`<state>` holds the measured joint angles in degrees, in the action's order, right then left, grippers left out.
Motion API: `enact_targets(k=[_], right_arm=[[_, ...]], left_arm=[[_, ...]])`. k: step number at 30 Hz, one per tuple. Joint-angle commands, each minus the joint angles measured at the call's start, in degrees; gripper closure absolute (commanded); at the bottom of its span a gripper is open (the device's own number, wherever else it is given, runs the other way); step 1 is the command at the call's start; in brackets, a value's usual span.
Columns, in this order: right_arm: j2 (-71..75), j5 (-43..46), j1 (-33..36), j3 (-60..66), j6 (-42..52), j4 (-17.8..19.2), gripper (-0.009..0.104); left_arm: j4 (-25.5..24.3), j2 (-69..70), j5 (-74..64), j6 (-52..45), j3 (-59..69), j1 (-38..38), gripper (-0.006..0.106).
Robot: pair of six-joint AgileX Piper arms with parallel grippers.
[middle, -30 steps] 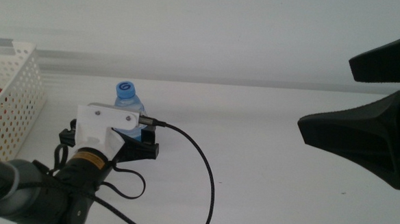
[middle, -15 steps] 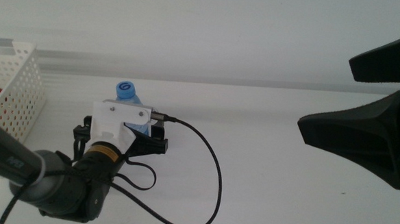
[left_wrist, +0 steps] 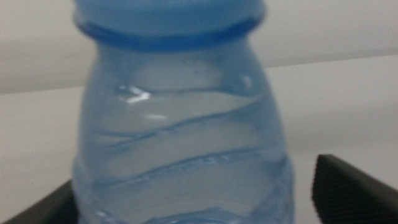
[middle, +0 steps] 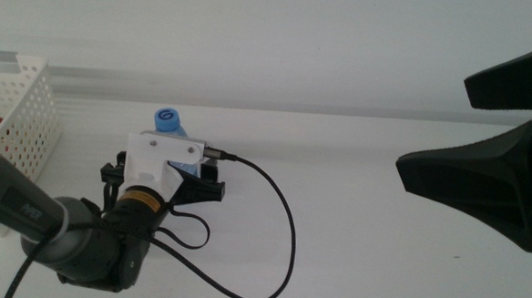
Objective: Use arms to grab the bottles and put them into the dustbin to the left of the table.
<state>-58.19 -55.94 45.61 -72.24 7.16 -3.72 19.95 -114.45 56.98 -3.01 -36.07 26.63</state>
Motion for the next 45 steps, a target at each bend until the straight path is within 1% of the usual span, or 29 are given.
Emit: enact_targets(k=[1,3,6,8,10,12,15,18,22,24,26,28,29,30,35,41,43,45], right_arm=[[0.14,0.16,0.11,-0.43,0.18,0.27,0.007],[0.14,0.16,0.11,-0.43,0.18,0.27,0.007],[0.14,0.16,0.11,-0.43,0.18,0.27,0.007],[0.14,0.16,0.11,-0.43,0.18,0.27,0.007],[0.14,0.16,0.11,-0.43,0.18,0.27,0.007],[0.14,0.16,0.11,-0.43,0.18,0.27,0.007],[0.14,0.16,0.11,-0.43,0.18,0.27,0.007],[0.14,0.16,0.11,-0.43,0.18,0.27,0.007],[0.14,0.16,0.11,-0.43,0.18,0.27,0.007],[0.14,0.16,0.11,-0.43,0.18,0.27,0.007],[0.14,0.16,0.11,-0.43,0.18,0.27,0.007],[0.14,0.16,0.11,-0.43,0.18,0.27,0.007],[0.14,0.16,0.11,-0.43,0.18,0.27,0.007],[0.14,0.16,0.11,-0.43,0.18,0.27,0.007],[0.14,0.16,0.11,-0.43,0.18,0.27,0.007],[0.14,0.16,0.11,-0.43,0.18,0.27,0.007],[0.14,0.16,0.11,-0.43,0.18,0.27,0.007],[0.14,0.16,0.11,-0.43,0.18,0.27,0.007]], left_arm=[[-0.47,-0.25,1.1,1.16,-0.33,-0.82,0.021],[-1.12,-0.35,0.99,1.88,-0.33,-1.35,0.036],[-1.59,-0.35,0.22,1.93,-0.33,-1.88,0.064],[-1.88,-0.35,-0.13,3.01,-0.33,-2.03,0.086],[-2.01,-0.05,0.17,4.29,-0.02,-2.16,0.102],[-2.7,1.41,0.37,2.18,0.92,-2.16,0.102],[-1.19,5.91,-1.67,-0.01,3.46,-2.06,0.102],[0.3,12.67,-8.07,-0.67,6.05,-2.06,0.102],[3.12,22.09,-20.13,-6.21,7.48,-2.06,0.102],[6.91,26.33,-27.5,-10.65,7.48,-2.06,0.102],[13.16,30.19,-35.09,-17.37,7.15,-2.68,0.102],[18.07,34.09,-40.67,-23.7,7.15,-3.93,0.102],[19.71,35.82,-43.67,-26.26,7.15,-4.8,0.102],[20.25,37.45,-46.08,-27.57,7.15,-5.53,0.102],[20.35,42.57,-60.24,-26.97,6.43,-10.47,0.102],[18.79,43.71,-78.43,-26.7,2.0,-17.54,0.102],[16.99,43.71,-82.95,-25.66,0.17,-19.1,0.102],[12.81,43.71,-86.79,-22.15,-1.92,-19.88,0.102]])
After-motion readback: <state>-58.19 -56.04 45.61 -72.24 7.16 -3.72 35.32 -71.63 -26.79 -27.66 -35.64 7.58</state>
